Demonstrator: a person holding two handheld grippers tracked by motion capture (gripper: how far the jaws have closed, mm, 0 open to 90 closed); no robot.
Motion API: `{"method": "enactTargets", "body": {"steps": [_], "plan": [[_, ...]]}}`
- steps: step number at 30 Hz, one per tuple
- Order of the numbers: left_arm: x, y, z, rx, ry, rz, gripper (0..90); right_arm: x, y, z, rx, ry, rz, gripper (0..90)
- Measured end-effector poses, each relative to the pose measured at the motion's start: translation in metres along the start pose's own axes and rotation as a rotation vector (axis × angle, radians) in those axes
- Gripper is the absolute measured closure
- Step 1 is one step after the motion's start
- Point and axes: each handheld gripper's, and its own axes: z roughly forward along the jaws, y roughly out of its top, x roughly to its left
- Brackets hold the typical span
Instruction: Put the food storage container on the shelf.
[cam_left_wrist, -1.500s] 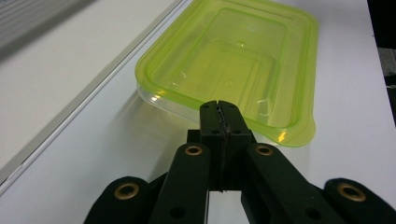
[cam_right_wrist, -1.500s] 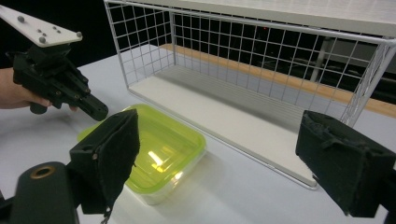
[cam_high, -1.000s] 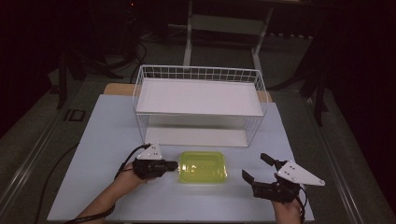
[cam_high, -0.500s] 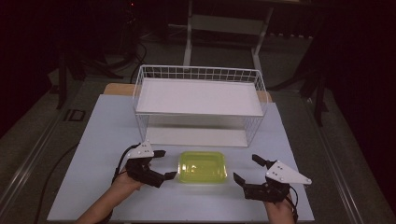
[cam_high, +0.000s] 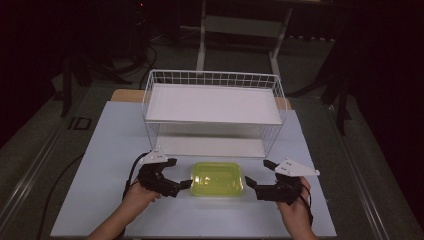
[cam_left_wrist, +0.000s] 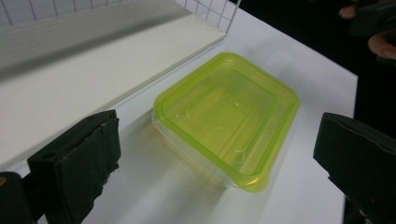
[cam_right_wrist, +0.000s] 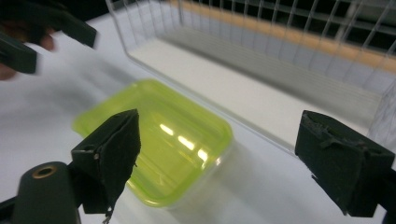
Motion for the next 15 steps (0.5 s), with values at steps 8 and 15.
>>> {"method": "enactTargets", "body": {"steps": [8,15], "plan": [[0.004,0.007,0.01,0.036,-0.033,-0.156,1.5,-0.019,0.01,0.026,0.148,0.093,0.218,12.8],[0.007,0.005,0.022,0.094,-0.043,-0.251,1.5,-0.026,0.005,0.049,0.269,0.111,0.418,13.7]]}}
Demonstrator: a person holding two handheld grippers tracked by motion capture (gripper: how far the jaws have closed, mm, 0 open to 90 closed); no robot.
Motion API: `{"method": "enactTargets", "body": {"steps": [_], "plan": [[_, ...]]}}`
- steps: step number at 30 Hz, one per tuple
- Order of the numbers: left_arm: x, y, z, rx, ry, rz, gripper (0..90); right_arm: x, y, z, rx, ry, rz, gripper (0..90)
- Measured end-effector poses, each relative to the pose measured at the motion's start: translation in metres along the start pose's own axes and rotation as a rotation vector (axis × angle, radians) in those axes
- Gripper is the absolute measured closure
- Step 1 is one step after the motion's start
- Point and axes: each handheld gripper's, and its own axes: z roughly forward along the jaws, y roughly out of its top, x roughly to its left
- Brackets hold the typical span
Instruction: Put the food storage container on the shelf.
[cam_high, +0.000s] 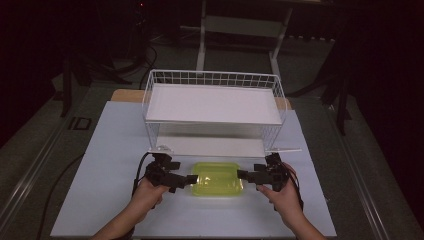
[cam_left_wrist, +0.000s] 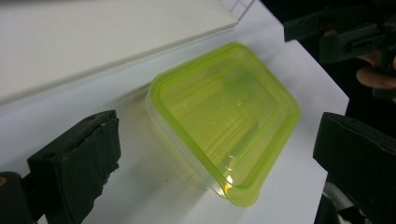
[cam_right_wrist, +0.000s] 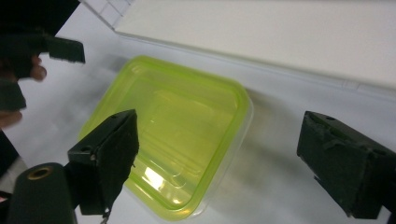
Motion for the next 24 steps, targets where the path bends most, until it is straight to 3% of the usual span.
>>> {"method": "enactTargets", "body": {"steps": [4,5,6,7,8,9,12,13,17,24], "plan": [[0.002,-0.003,0.005,0.016,0.011,-0.018,2.1,-0.005,-0.001,0.006,0.021,0.02,0.049,14.4],[0.006,-0.006,0.011,0.039,0.052,-0.096,10.7,-0.012,-0.004,0.014,0.06,0.05,0.135,20.4],[0.008,-0.007,0.012,0.043,0.056,-0.128,14.7,-0.013,-0.006,0.016,0.073,0.059,0.152,20.7],[0.008,-0.007,0.012,0.043,0.056,-0.128,15.7,-0.013,-0.006,0.016,0.073,0.059,0.152,20.7],[0.011,-0.009,0.016,0.055,0.047,-0.176,15.7,-0.013,-0.007,0.018,0.082,0.055,0.161,23.2],[0.011,-0.009,0.018,0.057,0.048,-0.194,19.0,-0.014,-0.008,0.021,0.097,0.061,0.174,25.4],[0.01,-0.012,0.02,0.057,0.049,-0.21,27.6,-0.014,-0.01,0.024,0.113,0.059,0.199,33.3],[0.009,-0.012,0.021,0.065,0.064,-0.216,34.3,-0.014,-0.011,0.025,0.113,0.048,0.196,39.3],[0.01,-0.013,0.024,0.082,0.054,-0.222,50.8,-0.014,-0.014,0.029,0.141,0.059,0.221,48.0],[0.009,-0.015,0.026,0.089,0.043,-0.239,68.6,-0.012,-0.018,0.031,0.152,0.053,0.223,66.2]]}}
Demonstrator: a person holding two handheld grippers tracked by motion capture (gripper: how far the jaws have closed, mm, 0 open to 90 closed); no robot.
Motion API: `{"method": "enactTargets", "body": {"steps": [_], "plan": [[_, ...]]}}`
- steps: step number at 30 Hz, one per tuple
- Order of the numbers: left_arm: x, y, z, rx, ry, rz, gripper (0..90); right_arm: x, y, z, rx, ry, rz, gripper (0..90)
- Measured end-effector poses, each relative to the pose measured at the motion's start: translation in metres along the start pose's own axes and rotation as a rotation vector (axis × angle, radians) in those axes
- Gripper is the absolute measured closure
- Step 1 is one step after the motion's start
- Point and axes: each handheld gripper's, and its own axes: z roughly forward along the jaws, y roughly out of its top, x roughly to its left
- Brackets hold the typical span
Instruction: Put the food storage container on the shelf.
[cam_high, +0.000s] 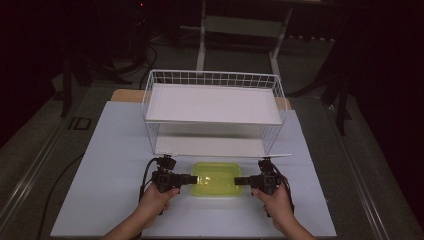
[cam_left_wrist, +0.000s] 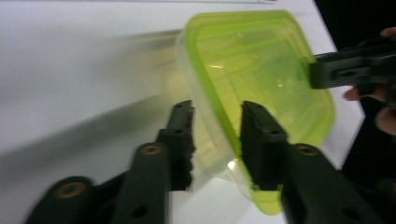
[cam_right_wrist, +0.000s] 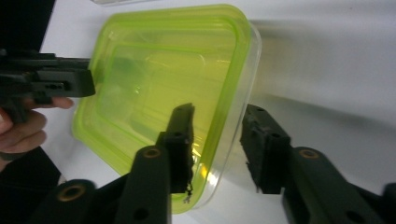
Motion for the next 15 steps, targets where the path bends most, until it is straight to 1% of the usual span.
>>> {"method": "enactTargets", "body": {"steps": [1,3,7,9,12,13,15], "plan": [[-0.0009,-0.0003,0.0,-0.001,0.005,-0.005,68.6,-0.0001,-0.0004,-0.0004,-0.006,0.0,0.002,70.0],[-0.0009,-0.0003,0.0,0.001,0.003,-0.008,69.3,-0.0005,-0.0006,-0.0024,-0.026,-0.007,0.001,73.1],[-0.0027,-0.0011,0.0001,0.003,0.007,-0.013,71.2,-0.0002,-0.0021,-0.0033,-0.024,-0.001,0.0,74.0],[-0.0035,-0.0019,0.0003,0.002,0.006,-0.022,72.0,0.0005,-0.0029,-0.0038,-0.024,-0.002,0.0,74.3],[-0.0047,-0.0032,0.0,-0.002,0.01,-0.018,72.6,0.0014,-0.0038,-0.0043,-0.028,-0.005,-0.006,74.7],[-0.005,-0.0033,-0.0003,0.0,0.008,-0.009,72.7,0.0018,-0.004,-0.0047,-0.027,-0.005,-0.007,74.8],[-0.0052,-0.0045,-0.0011,0.0,0.001,-0.012,73.3,0.0031,-0.0051,-0.0056,-0.029,-0.01,-0.015,75.1]]}}
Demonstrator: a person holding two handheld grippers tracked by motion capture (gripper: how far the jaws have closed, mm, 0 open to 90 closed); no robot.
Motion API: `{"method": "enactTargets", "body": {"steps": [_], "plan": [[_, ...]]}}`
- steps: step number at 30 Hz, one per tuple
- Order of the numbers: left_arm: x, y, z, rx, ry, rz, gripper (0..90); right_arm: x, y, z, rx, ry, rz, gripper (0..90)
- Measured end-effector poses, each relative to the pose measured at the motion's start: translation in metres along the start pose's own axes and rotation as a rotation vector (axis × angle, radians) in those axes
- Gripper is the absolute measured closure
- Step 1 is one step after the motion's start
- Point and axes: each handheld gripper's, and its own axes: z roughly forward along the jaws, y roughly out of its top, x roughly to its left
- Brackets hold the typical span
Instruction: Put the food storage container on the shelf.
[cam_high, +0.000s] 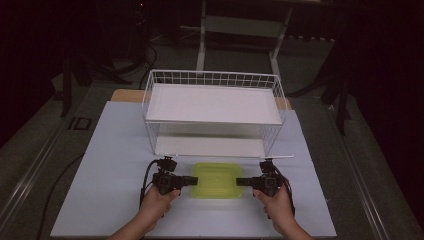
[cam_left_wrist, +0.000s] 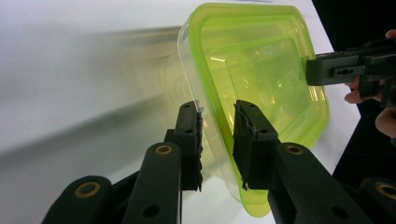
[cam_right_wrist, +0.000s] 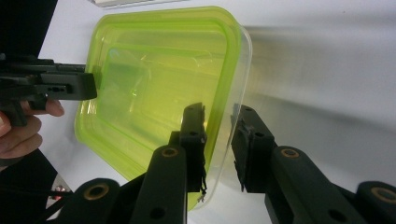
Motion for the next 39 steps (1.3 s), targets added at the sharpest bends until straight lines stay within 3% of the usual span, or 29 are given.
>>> {"method": "enactTargets", "body": {"steps": [9,10,14,27,34,39], "plan": [[-0.007,-0.005,-0.003,-0.003,0.009,-0.016,77.6,0.003,-0.003,-0.003,-0.002,0.007,-0.007,77.5],[-0.011,-0.006,-0.006,-0.001,0.018,0.013,78.5,0.005,-0.004,-0.006,-0.006,0.005,-0.019,79.2],[-0.01,-0.007,-0.01,-0.011,0.013,-0.007,80.2,0.01,-0.004,-0.008,-0.013,0.008,-0.034,79.5],[-0.023,0.029,-0.042,-0.131,0.037,0.036,80.9,0.034,0.027,-0.023,-0.118,0.01,-0.077,79.5],[-0.018,0.041,-0.047,-0.198,0.034,0.049,81.1,0.04,0.048,-0.022,-0.156,-0.004,-0.096,79.4],[-0.009,0.045,-0.041,-0.229,0.025,0.059,81.1,0.04,0.056,-0.017,-0.183,-0.023,-0.102,79.4]]}}
